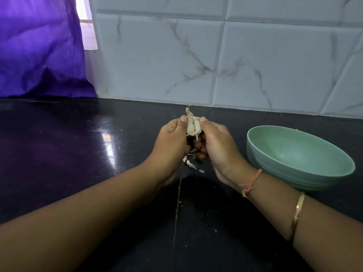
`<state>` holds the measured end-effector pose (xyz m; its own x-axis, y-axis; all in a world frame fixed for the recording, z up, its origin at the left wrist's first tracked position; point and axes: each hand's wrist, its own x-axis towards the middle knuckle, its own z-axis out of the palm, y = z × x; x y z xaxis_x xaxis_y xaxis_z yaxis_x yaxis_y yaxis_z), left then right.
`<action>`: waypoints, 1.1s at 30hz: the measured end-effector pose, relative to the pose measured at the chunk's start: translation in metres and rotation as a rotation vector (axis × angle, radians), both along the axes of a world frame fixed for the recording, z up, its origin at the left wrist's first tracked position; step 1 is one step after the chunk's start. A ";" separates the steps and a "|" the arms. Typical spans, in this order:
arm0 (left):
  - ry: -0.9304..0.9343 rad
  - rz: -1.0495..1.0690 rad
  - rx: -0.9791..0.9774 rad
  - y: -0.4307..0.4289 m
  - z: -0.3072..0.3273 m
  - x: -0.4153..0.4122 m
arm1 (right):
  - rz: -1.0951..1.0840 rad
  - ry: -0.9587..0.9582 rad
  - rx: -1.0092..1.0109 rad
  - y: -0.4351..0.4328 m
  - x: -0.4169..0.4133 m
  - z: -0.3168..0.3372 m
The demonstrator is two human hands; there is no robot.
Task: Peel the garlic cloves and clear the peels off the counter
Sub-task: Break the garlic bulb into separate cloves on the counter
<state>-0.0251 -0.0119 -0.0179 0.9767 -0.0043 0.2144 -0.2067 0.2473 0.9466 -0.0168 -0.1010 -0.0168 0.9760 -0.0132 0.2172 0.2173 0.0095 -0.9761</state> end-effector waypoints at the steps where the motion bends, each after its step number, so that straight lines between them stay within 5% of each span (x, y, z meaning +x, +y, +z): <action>1: 0.016 -0.026 -0.017 0.002 0.001 0.000 | 0.056 0.038 0.035 -0.002 -0.001 0.001; 7: -0.007 -0.043 0.025 0.004 0.000 0.005 | 0.051 0.097 -0.008 -0.005 -0.002 0.004; 16: -0.043 0.072 0.030 0.009 0.003 0.009 | -0.105 -0.151 -0.140 -0.007 -0.004 -0.002; 26: -0.056 0.007 0.087 0.009 0.002 0.010 | -0.071 -0.086 -0.006 -0.010 0.000 -0.001; 33: -0.099 0.218 0.263 0.016 -0.001 0.021 | 0.004 -0.037 -0.102 -0.007 -0.003 -0.001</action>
<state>-0.0037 0.0041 -0.0189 0.9353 0.1345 0.3273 -0.3217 -0.0623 0.9448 -0.0198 -0.1084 -0.0177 0.9673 0.0149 0.2533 0.2536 -0.0882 -0.9633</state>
